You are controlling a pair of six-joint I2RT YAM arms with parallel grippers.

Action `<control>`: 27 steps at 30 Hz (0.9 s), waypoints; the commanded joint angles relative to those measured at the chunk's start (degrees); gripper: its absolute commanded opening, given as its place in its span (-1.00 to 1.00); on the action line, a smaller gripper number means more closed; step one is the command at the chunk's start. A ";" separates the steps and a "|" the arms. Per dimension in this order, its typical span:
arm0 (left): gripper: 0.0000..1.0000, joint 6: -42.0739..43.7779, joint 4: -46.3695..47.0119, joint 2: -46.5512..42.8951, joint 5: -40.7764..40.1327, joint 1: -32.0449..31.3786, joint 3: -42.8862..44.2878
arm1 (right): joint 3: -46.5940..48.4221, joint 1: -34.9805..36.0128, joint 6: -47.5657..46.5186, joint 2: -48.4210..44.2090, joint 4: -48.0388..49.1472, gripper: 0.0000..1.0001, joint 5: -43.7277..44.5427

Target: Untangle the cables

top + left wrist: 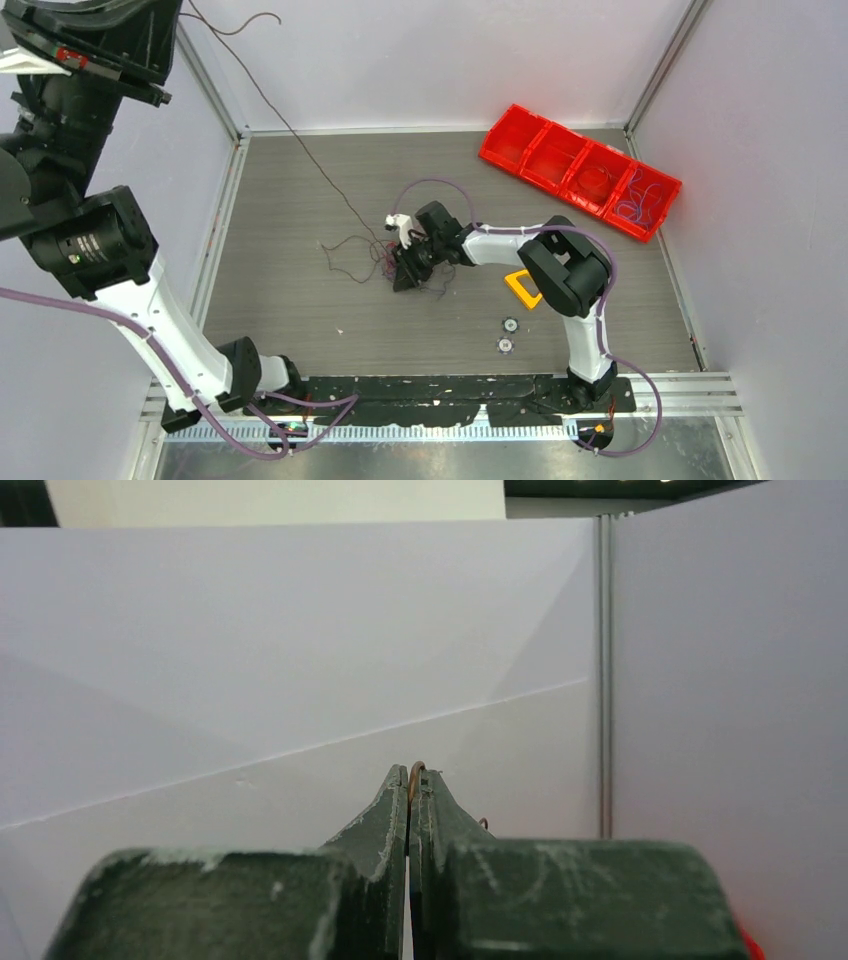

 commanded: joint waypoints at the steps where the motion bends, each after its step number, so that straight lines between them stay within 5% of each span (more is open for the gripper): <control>1: -1.00 4.03 3.11 -2.84 -10.35 1.03 -0.82 | -0.77 -0.55 -0.66 -3.07 -1.50 -0.40 -0.97; 5: -1.00 6.40 1.08 -4.64 -15.93 1.03 -2.12 | -1.36 -1.33 -1.21 -4.18 -2.18 -0.37 -1.01; 7: -1.00 5.55 0.99 -5.46 -14.61 1.02 -4.33 | -0.81 -1.63 -1.39 -5.39 -3.51 -0.17 -1.43; 9: -1.00 3.08 0.97 -6.41 -11.02 1.02 -8.19 | 0.32 -1.88 -3.52 -8.21 -5.46 0.29 -1.93; 13: -1.00 -1.51 4.88 -10.42 -6.71 0.93 -19.98 | 3.09 -2.64 -4.53 -16.24 -6.43 0.69 -2.50; 19: -1.00 -0.12 3.03 -10.96 -6.51 0.93 -21.56 | 9.22 -2.21 -0.07 -20.71 -2.81 0.84 -3.90; 27: -1.00 0.44 2.00 -10.03 -7.04 0.93 -19.82 | 24.18 1.97 3.24 -9.84 -0.71 0.89 0.48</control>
